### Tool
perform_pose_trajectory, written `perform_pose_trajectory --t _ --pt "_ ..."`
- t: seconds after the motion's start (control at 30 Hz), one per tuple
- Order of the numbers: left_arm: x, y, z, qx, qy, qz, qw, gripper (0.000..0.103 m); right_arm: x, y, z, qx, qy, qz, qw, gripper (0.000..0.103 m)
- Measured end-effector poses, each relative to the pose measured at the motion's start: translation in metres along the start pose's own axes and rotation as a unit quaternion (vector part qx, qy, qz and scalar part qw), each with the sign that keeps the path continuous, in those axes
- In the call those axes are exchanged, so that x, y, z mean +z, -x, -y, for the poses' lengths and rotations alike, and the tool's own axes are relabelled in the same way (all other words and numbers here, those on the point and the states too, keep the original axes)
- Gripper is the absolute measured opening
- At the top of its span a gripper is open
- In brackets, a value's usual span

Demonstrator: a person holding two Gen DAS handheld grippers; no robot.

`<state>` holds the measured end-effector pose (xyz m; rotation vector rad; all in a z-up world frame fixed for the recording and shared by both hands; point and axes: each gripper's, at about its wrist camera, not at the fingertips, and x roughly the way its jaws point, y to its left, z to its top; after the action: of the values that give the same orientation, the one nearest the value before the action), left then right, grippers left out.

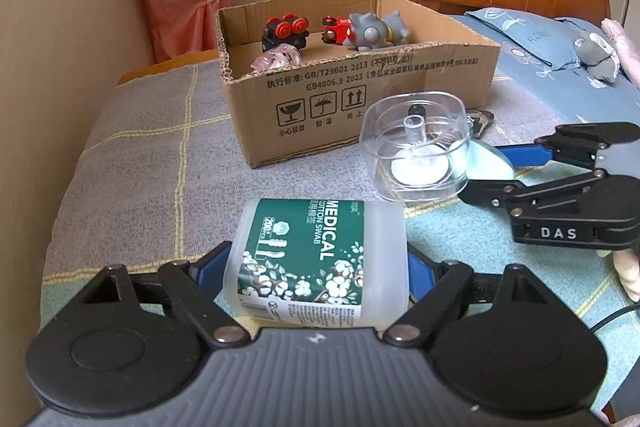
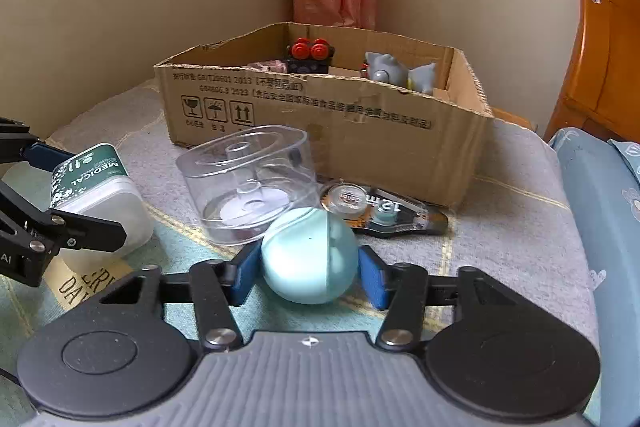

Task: Organize rigid objects
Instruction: 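Grasp the MEDICAL bottle with the left tool while the right tool grasps the mint-green ball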

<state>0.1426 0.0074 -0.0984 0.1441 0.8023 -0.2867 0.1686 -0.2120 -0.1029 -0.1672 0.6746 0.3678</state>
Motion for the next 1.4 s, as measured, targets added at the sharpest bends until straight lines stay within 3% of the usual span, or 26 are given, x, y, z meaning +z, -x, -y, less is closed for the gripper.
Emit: perform_pose_trajectory --t 0.57,1.0,1.4 --pt "-0.001 0.005 0.009 0.014 -0.026 -0.016 0.9994 0.085 -0.030 0.049 0.004 -0.017 -0.018 -0.046 0.999 0.058" --pt "0.004 -0.005 0.009 0.012 -0.031 -0.041 0.9986 0.086 -0.021 0.041 -0.001 -0.012 -0.016 -0.069 0.997 0.068" --pt "0.009 -0.014 0.007 0.005 -0.036 -0.061 0.9975 0.086 -0.015 0.037 -0.003 -0.010 0.003 -0.077 0.997 0.071"
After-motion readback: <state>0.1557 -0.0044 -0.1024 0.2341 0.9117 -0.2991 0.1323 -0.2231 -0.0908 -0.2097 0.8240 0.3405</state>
